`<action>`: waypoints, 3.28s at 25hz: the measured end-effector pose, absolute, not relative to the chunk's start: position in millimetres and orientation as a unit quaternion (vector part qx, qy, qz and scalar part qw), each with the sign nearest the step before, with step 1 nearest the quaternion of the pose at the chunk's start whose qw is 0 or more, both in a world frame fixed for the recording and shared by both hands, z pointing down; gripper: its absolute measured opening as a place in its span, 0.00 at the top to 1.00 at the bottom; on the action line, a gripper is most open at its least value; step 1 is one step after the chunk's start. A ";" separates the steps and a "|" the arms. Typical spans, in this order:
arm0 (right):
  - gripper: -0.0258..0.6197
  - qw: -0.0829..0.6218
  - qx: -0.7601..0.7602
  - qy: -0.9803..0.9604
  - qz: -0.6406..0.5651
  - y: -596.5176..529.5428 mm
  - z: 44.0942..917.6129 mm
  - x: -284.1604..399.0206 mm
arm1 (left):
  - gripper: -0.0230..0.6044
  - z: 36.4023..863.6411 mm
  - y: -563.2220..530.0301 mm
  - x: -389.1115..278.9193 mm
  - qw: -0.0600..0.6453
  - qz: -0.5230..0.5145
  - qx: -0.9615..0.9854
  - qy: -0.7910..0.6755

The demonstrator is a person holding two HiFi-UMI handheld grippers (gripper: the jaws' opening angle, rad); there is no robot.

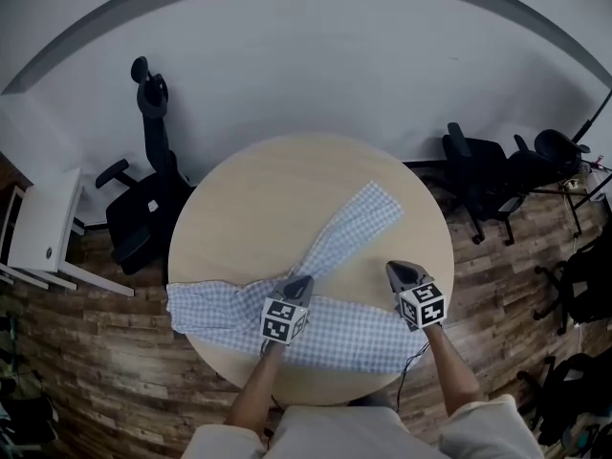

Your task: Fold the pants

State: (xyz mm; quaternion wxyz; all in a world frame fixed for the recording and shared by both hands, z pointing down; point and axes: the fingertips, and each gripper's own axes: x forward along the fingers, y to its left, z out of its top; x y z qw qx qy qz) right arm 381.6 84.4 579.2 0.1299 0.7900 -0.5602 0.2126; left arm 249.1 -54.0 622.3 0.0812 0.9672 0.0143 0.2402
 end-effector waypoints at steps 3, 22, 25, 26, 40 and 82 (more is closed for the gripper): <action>0.92 0.144 0.776 -0.577 0.211 77.6 587.3 420.6 | 0.91 629.3 -64.8 272.8 0.079 0.254 0.964 -0.007; 0.91 0.306 0.648 -0.670 0.193 -19.0 666.7 601.0 | 0.91 693.4 -126.4 371.2 0.041 0.373 0.923 -0.085; 0.91 0.427 0.577 -0.682 0.141 -35.4 687.9 615.5 | 0.91 709.1 -126.3 374.5 -0.026 0.424 0.904 -0.050; 0.91 0.462 0.552 -0.683 0.122 -41.6 693.3 620.2 | 0.91 713.4 -126.2 376.4 -0.048 0.439 0.897 -0.036; 0.73 0.628 0.309 -0.708 0.096 -104.6 739.4 654.5 | 0.83 739.1 -122.2 387.8 -0.045 0.498 0.865 0.050; 0.90 0.606 0.440 -0.662 0.018 65.1 587.4 595.1 | 0.91 631.1 -36.6 337.2 -0.199 0.462 0.858 0.103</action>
